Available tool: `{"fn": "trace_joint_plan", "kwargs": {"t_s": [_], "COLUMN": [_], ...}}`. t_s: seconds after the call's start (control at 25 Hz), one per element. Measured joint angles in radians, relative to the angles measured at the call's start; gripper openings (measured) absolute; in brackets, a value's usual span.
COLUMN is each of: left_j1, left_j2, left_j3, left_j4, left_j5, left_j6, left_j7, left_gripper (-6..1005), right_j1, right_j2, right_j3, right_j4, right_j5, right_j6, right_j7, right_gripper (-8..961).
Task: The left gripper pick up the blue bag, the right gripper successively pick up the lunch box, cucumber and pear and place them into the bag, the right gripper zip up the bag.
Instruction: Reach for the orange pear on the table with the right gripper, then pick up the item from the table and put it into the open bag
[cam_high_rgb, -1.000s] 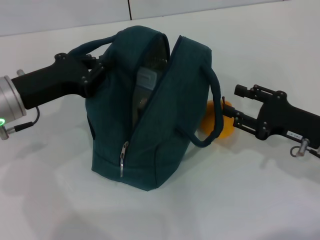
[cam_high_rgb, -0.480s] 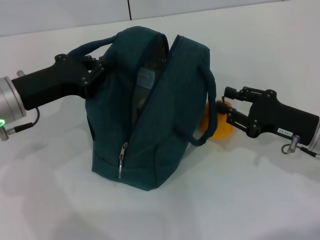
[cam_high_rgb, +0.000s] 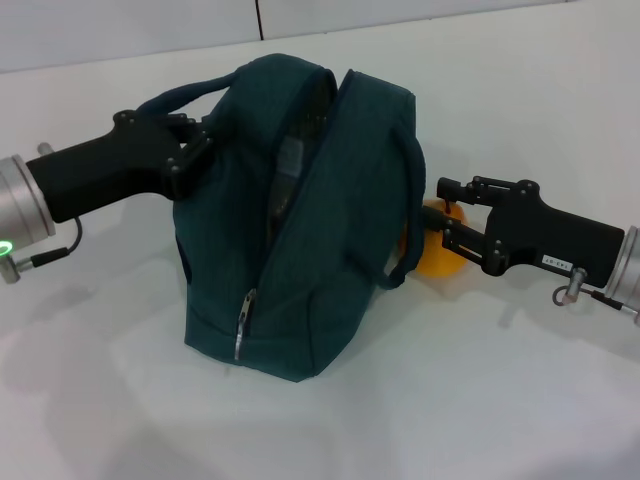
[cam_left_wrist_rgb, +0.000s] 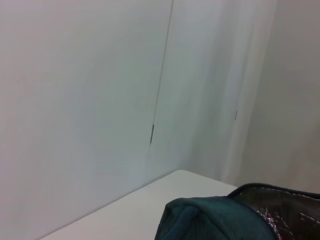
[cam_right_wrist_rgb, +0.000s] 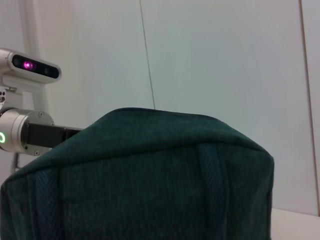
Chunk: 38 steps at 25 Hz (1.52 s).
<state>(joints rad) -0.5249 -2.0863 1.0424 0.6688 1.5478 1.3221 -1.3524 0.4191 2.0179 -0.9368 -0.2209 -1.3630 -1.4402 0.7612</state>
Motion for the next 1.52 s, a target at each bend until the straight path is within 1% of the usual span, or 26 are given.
{"fn": "trace_joint_plan", "kwargs": {"t_s": [0.12,0.88,1.08,1.28,1.4,1.52], "left_j1": [0.006,0.025,0.028,0.038,0.046,0.058], "left_j2": [-0.001,-0.003,-0.003,-0.003,-0.003,-0.002], "left_j3": [0.0,0.0,0.0,-0.004,-0.005,-0.006], "left_j4": [-0.001,-0.001,-0.001,-0.002,-0.001,0.004], "left_j5": [-0.002,-0.01,-0.011,-0.017,-0.023,-0.023], "left_j6": [0.001,0.006,0.008,0.039,0.053,0.076], "left_j7": [0.0,0.012,0.014,0.033,0.042,0.043], "left_gripper": [50,50,50,50,50,51], "right_j1": [0.001,-0.001,0.0,-0.001,-0.012,-0.037], "right_j2": [0.0,0.001,0.001,0.001,-0.003,-0.007], "right_j3": [0.0,0.002,0.005,0.011,0.017,0.018], "right_j4": [0.0,0.0,0.0,-0.001,-0.01,-0.026], "right_j5": [0.002,0.007,0.01,0.029,0.065,0.143], "right_j6": [0.001,-0.008,-0.004,-0.014,-0.07,-0.141], "right_j7": [0.002,0.003,0.004,0.004,0.004,0.004], "right_gripper": [404,108,61,38,37,37]}}
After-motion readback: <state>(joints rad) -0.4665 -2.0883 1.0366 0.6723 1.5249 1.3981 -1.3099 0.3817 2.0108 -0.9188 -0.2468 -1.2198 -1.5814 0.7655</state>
